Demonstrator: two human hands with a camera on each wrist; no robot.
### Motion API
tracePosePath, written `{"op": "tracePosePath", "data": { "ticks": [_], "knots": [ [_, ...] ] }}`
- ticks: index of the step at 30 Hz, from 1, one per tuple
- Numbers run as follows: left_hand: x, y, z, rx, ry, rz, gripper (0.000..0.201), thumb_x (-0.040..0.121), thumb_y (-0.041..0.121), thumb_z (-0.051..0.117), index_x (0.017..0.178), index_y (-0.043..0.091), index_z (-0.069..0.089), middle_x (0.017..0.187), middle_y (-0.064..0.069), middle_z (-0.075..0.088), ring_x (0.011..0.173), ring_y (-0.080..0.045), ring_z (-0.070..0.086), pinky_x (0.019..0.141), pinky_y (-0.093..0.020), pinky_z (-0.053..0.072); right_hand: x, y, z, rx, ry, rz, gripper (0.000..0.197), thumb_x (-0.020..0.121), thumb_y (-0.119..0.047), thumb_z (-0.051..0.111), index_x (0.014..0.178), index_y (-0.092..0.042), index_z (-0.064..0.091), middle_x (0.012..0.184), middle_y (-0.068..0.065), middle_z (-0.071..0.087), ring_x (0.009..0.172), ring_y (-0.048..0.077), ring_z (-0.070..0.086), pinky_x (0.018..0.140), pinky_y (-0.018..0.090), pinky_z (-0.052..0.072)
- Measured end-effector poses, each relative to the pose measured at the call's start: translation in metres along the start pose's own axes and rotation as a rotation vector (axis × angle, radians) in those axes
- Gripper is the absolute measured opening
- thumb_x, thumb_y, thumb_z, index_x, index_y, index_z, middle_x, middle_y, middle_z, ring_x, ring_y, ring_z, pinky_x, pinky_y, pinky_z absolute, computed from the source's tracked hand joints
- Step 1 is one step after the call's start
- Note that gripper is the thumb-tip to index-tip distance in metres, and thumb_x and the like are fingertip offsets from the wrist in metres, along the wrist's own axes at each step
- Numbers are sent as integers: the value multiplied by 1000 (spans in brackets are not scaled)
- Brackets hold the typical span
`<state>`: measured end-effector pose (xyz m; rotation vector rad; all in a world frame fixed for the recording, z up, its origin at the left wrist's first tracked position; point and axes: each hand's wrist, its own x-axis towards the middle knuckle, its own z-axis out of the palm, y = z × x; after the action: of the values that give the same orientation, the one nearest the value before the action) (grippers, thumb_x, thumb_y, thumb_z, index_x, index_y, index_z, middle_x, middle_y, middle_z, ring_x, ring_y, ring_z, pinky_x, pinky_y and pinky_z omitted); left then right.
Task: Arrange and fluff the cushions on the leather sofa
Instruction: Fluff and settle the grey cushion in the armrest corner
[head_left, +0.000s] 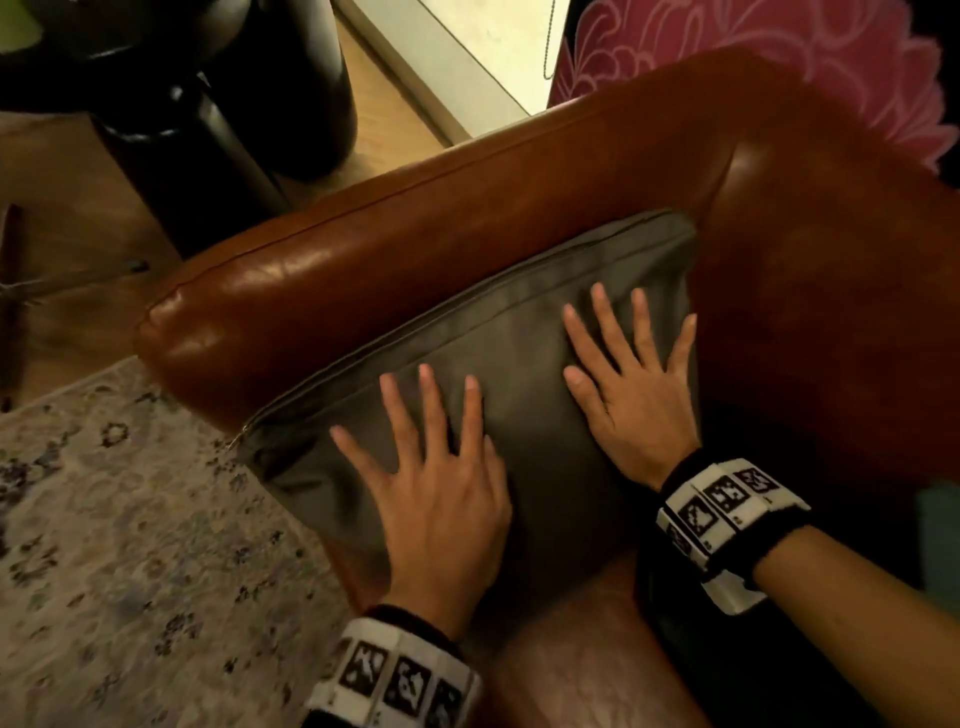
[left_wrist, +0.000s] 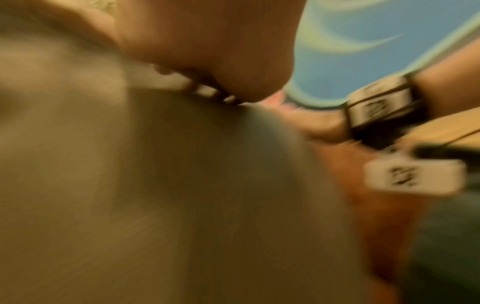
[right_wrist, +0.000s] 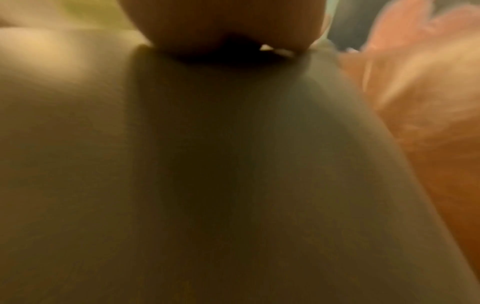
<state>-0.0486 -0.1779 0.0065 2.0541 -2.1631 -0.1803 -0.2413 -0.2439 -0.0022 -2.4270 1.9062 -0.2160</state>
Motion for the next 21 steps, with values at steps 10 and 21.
{"op": "tracePosePath", "data": {
  "ticks": [10,21],
  "knots": [
    [-2,-35,24,-2,-92,-29,75,88,78,16,152,40,3,161,8,7,149,-35,-3,110,-70,-4,6,62,23,46,-76,198,56,98,-51,4,152,-40,-1,167,-4,2,153,16,0,119,57,-7],
    [-4,-42,30,23,-154,-56,80,86,80,4,152,38,-9,163,9,-2,149,-32,-13,109,-72,-6,-77,-29,53,132,124,-43,56,101,-57,13,153,-35,17,162,-4,12,148,28,7,116,55,-1]
  ]
}}
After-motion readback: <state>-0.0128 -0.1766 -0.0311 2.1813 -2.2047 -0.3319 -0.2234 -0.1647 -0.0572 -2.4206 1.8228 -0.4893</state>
